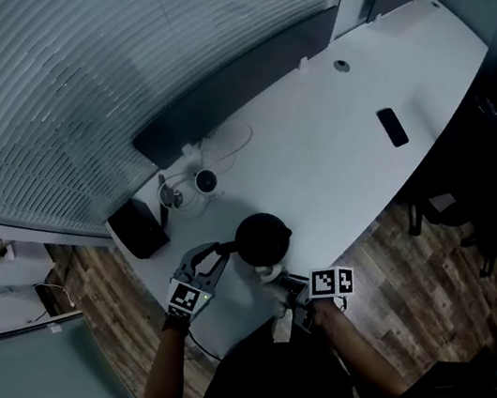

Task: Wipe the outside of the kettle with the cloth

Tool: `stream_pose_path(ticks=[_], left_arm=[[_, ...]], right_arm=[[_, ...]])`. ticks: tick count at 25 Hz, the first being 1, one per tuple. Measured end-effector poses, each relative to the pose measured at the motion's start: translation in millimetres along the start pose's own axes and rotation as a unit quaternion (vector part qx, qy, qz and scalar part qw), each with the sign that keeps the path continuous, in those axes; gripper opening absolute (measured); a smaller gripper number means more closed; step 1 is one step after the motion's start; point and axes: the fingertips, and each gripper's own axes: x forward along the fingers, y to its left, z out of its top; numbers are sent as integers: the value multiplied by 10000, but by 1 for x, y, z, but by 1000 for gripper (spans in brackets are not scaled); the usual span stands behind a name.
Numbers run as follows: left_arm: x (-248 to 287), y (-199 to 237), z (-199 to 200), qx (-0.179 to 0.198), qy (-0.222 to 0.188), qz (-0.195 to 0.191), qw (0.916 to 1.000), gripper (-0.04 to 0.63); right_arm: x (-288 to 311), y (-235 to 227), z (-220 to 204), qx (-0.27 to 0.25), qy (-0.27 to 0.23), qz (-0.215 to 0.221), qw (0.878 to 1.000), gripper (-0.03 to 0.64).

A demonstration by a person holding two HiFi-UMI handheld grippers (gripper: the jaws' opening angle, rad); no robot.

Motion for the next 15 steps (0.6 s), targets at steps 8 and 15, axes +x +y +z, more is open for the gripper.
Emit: stream_pose_path(ticks=[8,15], left_arm=[[2,-1,0,-60,130,114,9998,117],[3,1,-1,-56,289,199,9994,117]], right_arm=[[18,-83,11,329,175,-864,9956,86],[-14,-28,25,-346,-3,-608,9976,86]])
